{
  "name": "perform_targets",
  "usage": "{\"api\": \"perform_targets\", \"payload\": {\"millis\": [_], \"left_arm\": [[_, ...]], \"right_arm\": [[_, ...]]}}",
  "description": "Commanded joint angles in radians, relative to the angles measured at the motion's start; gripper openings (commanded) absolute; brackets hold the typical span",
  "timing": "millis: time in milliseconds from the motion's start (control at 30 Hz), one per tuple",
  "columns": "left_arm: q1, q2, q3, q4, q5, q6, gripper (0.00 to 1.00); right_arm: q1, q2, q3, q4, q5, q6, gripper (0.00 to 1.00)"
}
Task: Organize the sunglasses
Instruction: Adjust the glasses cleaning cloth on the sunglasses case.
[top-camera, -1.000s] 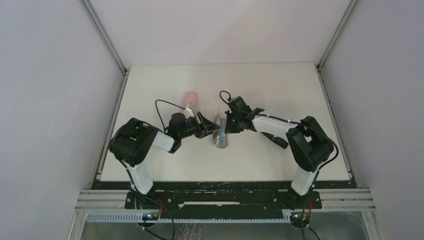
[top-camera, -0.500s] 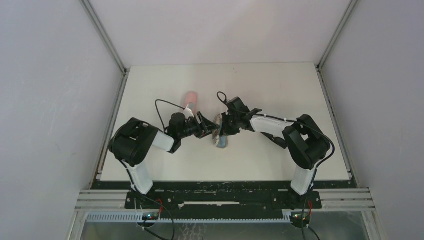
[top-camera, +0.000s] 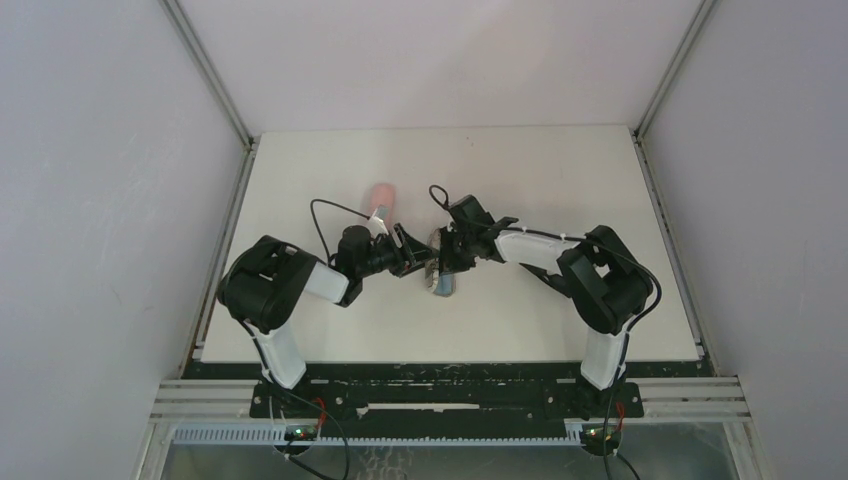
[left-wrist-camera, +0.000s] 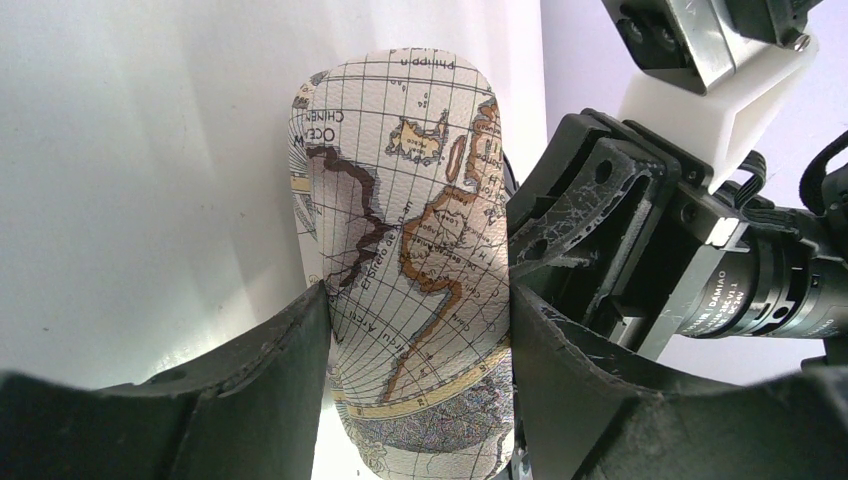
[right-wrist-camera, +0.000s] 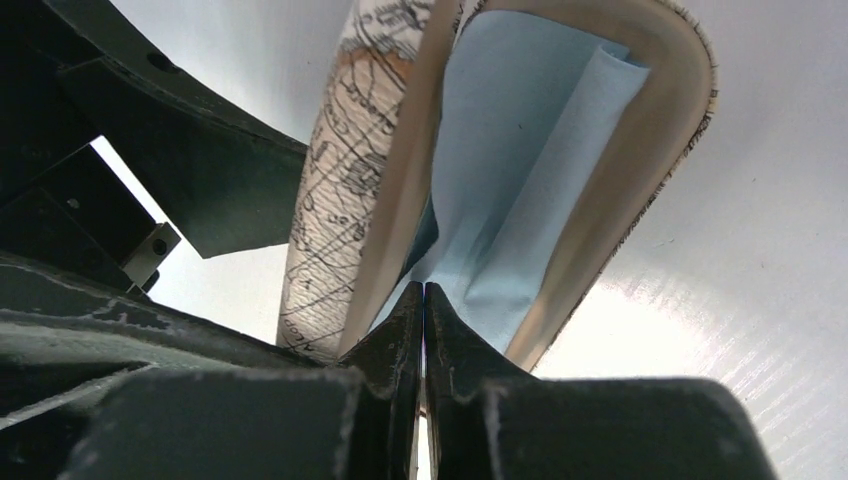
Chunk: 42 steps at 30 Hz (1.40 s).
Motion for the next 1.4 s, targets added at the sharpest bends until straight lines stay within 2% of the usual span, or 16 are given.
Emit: {"api": "perform_targets", "payload": {"millis": [0, 800, 1133, 1367], "left_arm": [[-0.003, -0.009, 0.014, 0.071, 0.018, -0.012, 0.27], [-0.003, -0.008, 0.018, 0.071, 0.019, -0.013, 0.27], [-0.002, -0.009, 0.015, 0.071, 0.019, -0.013, 0.27], [-0.003, -0.009, 0.014, 0.071, 0.021, -0.011, 0.27]], "right_arm": [[0.011, 0.006, 0.043, 0.023, -0.012, -0.009, 0.00], [0.020, -0.041, 0.073, -0.157, 0.224, -0.052, 0.00], [0.026, -0.096, 0.073, -0.159, 0.236, -0.051, 0.00], [0.025, -0.112, 0.044, -0.062, 0.172, -0.039, 0.00]]}}
